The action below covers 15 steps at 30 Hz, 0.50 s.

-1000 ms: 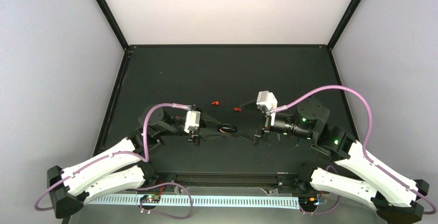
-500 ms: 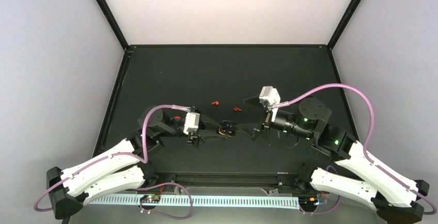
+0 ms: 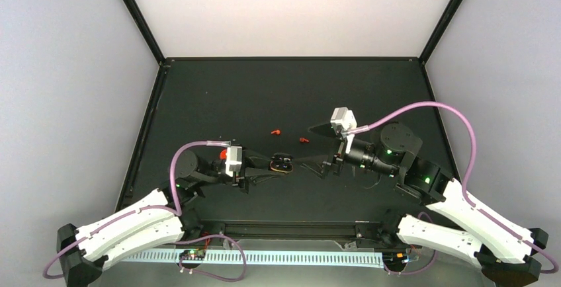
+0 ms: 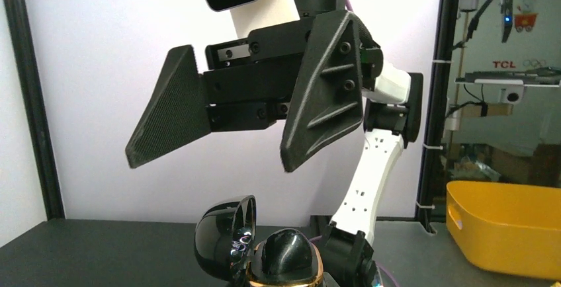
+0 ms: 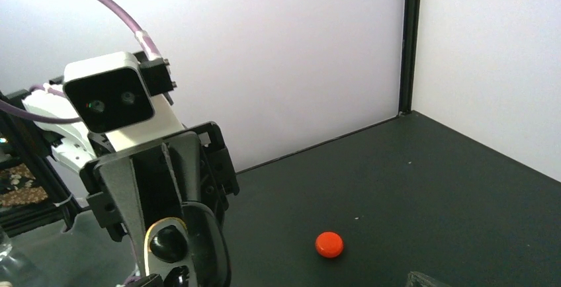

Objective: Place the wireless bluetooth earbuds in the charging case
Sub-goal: Open the charging case, then pick up the earbud from the center of the board.

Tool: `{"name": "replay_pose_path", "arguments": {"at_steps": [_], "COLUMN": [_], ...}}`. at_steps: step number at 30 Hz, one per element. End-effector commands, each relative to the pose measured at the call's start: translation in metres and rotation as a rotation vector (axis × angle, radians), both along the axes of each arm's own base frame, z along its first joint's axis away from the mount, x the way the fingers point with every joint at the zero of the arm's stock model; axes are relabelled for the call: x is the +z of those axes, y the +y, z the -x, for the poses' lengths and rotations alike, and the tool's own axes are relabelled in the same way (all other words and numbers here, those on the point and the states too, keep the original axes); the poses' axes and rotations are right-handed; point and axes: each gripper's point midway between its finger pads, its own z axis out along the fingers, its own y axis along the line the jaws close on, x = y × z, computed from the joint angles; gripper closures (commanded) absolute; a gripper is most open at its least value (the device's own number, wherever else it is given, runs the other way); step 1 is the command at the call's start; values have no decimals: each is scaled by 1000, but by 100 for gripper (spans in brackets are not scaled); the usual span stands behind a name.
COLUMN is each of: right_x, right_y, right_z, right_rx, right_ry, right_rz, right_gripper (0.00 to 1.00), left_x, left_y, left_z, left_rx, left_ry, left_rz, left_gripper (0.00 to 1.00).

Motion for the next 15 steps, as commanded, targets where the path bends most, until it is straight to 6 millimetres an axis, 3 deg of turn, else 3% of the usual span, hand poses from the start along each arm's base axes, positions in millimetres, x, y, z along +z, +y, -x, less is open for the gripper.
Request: {"name": "replay_pose_path", "arguments": {"at_steps": [1, 4, 7, 11, 15], "right_x": [21, 19, 2, -62, -136], "right_y": [-1, -4, -18, -53, -84], "right_z": [5, -8, -51, -128, -177], "right_rx": [17, -50, -246, -583, -841], "right_ry": [5, 36, 145, 361, 509], "right_rz": [-75, -94, -104, -81, -46], "right_gripper": [4, 4, 4, 7, 14], "left_x": [12, 8, 6, 4, 1], "left_y": [12, 15, 20, 25, 30], "left_z": [-5, -7, -8, -7, -5], "left_rx": [55, 74, 97, 114, 132], "left_ry": [33, 48, 55, 51, 39], "left_rz": [82, 88, 91, 88, 72], "left_gripper": [98, 98, 98, 98, 98]}}
